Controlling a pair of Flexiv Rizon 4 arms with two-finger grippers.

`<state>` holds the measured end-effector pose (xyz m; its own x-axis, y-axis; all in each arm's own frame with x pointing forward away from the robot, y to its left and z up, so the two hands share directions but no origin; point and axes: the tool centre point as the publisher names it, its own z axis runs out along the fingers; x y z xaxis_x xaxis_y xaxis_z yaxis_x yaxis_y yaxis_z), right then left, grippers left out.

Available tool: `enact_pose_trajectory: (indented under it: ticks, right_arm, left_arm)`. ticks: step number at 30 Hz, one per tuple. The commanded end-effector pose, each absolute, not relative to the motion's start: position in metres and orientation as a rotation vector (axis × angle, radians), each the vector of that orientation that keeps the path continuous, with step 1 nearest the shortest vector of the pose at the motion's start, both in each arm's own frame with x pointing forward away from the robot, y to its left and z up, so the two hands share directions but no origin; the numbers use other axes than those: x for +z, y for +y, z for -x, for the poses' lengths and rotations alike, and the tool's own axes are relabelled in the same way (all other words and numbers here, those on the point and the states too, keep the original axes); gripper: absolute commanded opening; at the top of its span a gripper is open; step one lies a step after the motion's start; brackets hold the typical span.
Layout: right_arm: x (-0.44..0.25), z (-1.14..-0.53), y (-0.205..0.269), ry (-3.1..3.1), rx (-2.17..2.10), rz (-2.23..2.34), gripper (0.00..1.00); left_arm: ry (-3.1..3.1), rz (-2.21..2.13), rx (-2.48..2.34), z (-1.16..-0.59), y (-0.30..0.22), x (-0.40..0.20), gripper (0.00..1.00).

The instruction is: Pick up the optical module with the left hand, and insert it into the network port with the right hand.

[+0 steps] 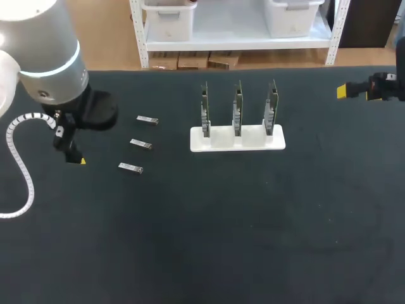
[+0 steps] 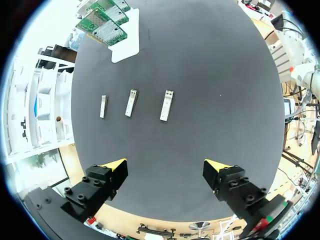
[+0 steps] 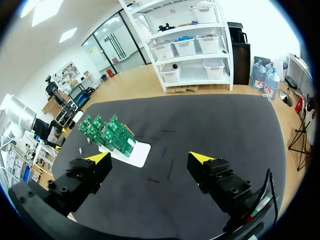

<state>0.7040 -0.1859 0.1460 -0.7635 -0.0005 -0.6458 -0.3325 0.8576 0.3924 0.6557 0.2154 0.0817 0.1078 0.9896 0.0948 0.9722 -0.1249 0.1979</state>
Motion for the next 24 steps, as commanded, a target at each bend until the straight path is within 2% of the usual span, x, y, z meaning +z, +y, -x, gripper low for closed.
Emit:
enact_pose_trajectory:
  ticks: [1, 17, 24]
  right_arm:
    - [0.1485, -0.7014, -0.1847, 2.371, 0.640, 0.233, 1.00]
    - [0.1485, -0.7014, -0.1847, 2.371, 0.640, 0.233, 1.00]
    - [0.1485, -0.7014, -0.1847, 2.371, 0.640, 0.233, 1.00]
  left_arm:
    - [2.021, -2.275, 0.314, -0.6561, 0.2154, 0.0819, 1.00]
    - [1.960, -2.325, 0.360, -0.6513, 0.2130, 0.0877, 1.00]
    - [2.014, -2.453, 0.201, -0.6500, 0.2119, 0.0879, 1.00]
